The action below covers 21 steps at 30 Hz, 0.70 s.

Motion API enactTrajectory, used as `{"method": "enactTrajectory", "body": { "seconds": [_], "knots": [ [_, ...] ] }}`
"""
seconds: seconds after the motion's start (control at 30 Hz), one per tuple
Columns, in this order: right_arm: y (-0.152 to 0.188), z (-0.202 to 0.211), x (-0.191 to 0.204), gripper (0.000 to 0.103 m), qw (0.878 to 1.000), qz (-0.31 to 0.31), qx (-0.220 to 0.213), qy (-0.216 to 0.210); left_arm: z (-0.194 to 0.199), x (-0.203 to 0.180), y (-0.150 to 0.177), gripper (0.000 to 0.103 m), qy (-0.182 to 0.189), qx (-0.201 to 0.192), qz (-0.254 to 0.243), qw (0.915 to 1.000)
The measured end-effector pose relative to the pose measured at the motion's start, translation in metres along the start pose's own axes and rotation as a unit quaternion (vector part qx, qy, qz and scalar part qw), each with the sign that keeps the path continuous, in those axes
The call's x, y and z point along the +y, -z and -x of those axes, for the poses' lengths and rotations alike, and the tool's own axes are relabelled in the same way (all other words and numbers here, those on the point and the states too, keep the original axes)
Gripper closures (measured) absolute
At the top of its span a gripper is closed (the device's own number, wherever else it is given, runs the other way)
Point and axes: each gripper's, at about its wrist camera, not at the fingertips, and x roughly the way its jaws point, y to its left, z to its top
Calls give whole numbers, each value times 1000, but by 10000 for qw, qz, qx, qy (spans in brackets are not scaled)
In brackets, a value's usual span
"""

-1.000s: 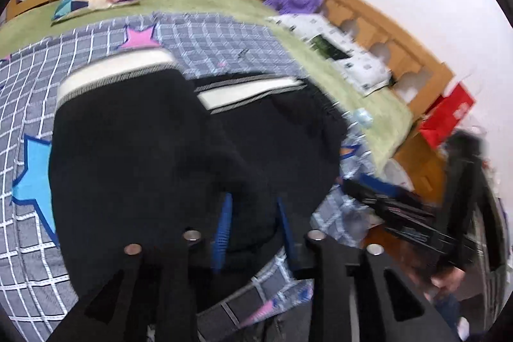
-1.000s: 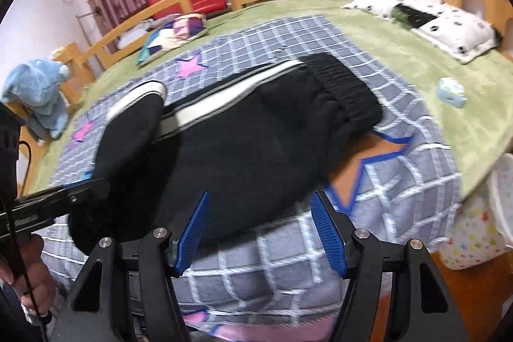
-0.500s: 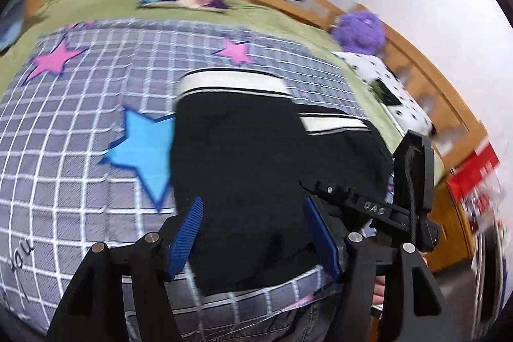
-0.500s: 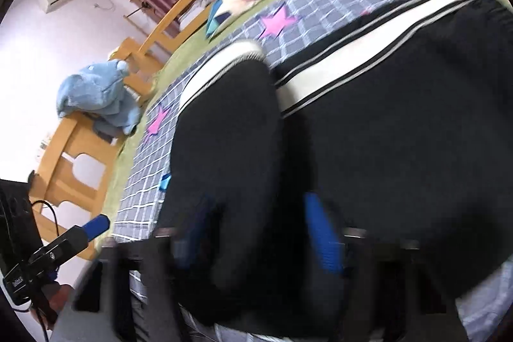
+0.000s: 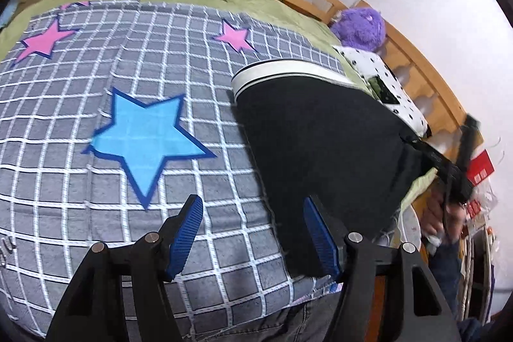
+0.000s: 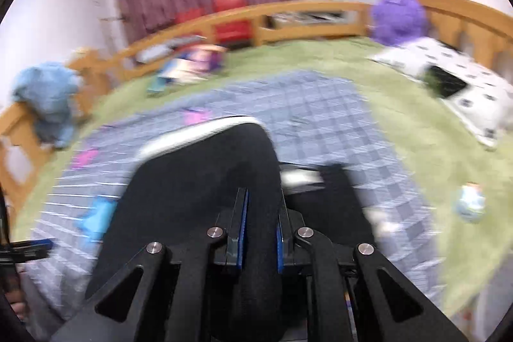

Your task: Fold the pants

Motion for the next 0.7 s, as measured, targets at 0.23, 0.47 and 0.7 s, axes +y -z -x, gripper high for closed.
{"method": "enactTrajectory", "body": {
  "seconds": [0.23,0.47,0.7],
  "knots": [
    [28,-34,-73,83,9950,-337,707,620,-18,-16,4,40,222,233,-209,9993],
    [23,17,-52,71,9945,143,70,1038,-42,-61,-4,40,303,299,-628,9971],
    [74,2,-28,68,9899,701,607,1073,-100,-87,28,39,-90,841,-670,9942]
  ]
}}
